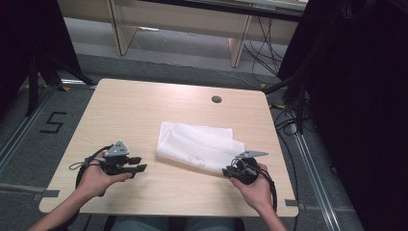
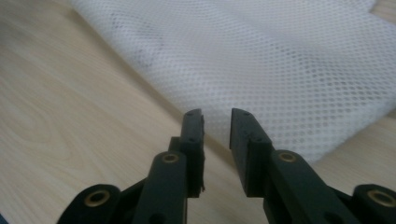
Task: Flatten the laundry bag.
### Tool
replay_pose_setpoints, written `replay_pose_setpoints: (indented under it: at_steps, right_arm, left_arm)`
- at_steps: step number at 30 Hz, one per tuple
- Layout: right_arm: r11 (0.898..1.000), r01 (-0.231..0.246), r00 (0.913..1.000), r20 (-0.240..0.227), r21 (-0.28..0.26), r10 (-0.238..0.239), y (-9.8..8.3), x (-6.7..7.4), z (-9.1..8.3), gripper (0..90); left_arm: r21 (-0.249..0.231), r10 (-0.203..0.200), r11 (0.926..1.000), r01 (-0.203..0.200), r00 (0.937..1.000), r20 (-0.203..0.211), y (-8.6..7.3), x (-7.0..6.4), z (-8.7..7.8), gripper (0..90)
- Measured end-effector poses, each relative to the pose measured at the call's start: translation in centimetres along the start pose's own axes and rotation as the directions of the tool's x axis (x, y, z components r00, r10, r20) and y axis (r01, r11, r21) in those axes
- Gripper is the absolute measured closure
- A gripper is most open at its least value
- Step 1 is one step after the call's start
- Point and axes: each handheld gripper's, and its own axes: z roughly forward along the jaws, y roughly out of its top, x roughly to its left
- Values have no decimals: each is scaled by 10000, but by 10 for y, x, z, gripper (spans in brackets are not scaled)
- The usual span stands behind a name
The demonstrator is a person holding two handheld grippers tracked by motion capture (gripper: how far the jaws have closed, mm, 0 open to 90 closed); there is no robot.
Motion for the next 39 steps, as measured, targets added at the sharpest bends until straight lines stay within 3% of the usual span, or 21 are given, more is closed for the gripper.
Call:
replay_pose_setpoints:
  at_steps: [2, 3, 6, 9, 10, 11, 12, 13, 16, 18, 19, 20, 21, 23, 24, 26, 28, 31, 35, 38, 39]
  right_arm:
    - [9992, -94, 9998, 184, -381, 101, -1, -5, 0, 809]
    - [9987, -493, 9985, 246, -103, 495, -1, -6, -3, 828]
    - [9946, -1028, 9935, 470, -115, 1032, -1, -14, -7, 877]
    - [9910, -1329, 9898, 501, -164, 1336, 1, -22, -11, 900]
    - [9932, -1165, 9912, 631, 46, 1160, 3, -26, -12, 900]
    - [9892, -1464, 9868, 719, 119, 1452, 4, -24, -14, 900]
    - [9898, -1391, 9883, 597, -293, 1407, 3, -27, -11, 900]
    - [9893, -1455, 9889, 323, 30, 1454, 5, -30, -13, 900]
    - [9923, -1237, 9887, 864, 83, 1225, 5, -38, -13, 900]
    - [9934, -1148, 9892, 925, 65, 1137, 5, -42, -12, 900]
    - [9918, -1276, 9853, 1155, 80, 1259, 6, -44, -13, 900]
    - [9926, -1199, 9718, 2069, 210, 1130, 6, -45, -15, 900]
    - [9891, -1461, 9718, 1899, 176, 1401, 6, -46, -16, 900]
    - [9826, -1804, 9593, 2285, 449, 1657, 8, -46, -18, 900]
    - [9858, -1594, 9610, 2370, 522, 1428, 7, -49, -17, 900]
    - [9794, -1853, 9498, 2704, 807, 1574, 8, -50, -14, 900]
    - [9763, -1889, 9516, 2651, 1053, 1556, 9, -52, -5, 900]
    - [9643, -2081, 9500, 2686, 1639, 1594, 13, -50, 2, 900]
    - [9632, -1930, 9533, 2681, 1870, 1390, 22, -47, 12, 900]
    - [9632, -1929, 9521, 2730, 1875, 1375, 27, -44, 18, 900]
    - [9627, -1822, 9554, 2675, 2001, 1252, 28, -45, 20, 900]
  left_arm:
    - [-43, -419, 9991, 419, 9991, 96, 1, 0, 6, 650]
    - [-64, -348, 9994, 349, 9993, 121, 2, 1, 9, 666]
    - [50, -600, 9982, 599, 9980, 219, 4, 3, 17, 718]
    - [-11, -820, 9966, 820, 9962, 277, 5, 2, 22, 759]
    - [-95, -772, 9970, 774, 9969, 172, 7, 2, 22, 770]
    - [-95, -772, 9970, 774, 9969, 172, 7, 2, 22, 777]
    - [-415, -743, 9964, 746, 9972, 84, 12, 1, 21, 786]
    - [-573, -711, 9958, 712, 9975, 26, 16, 2, 20, 793]
    - [-973, -725, 9928, 699, 9971, -237, 24, 4, 21, 790]
    - [-1026, -861, 9912, 837, 9961, -185, 27, 6, 22, 770]
    - [-1151, -1241, 9857, 1233, 9923, -3, 29, 7, 23, 770]
    - [-1292, -1434, 9811, 1438, 9896, 127, 33, 8, 25, 721]
    - [-1361, -1492, 9792, 1502, 9886, 175, 36, 9, 26, 695]
    - [-1556, -1544, 9755, 1553, 9878, 181, 40, 9, 29, 631]
    - [-1522, -1514, 9767, 1515, 9884, 127, 42, 8, 31, 596]
    - [-1360, -1364, 9812, 1371, 9905, 142, 45, 9, 38, 517]
    - [-1226, -1315, 9838, 1306, 9913, 8, 45, 10, 46, 477]
    - [-943, -1445, 9851, 1436, 9895, -26, 45, 13, 53, 482]
    - [-633, -1373, 9883, 1385, 9903, 229, 44, 13, 57, 550]
    - [-161, -956, 9953, 959, 9952, 185, 41, 16, 56, 596]
    - [-267, -1157, 9929, 1160, 9932, 119, 40, 15, 56, 608]
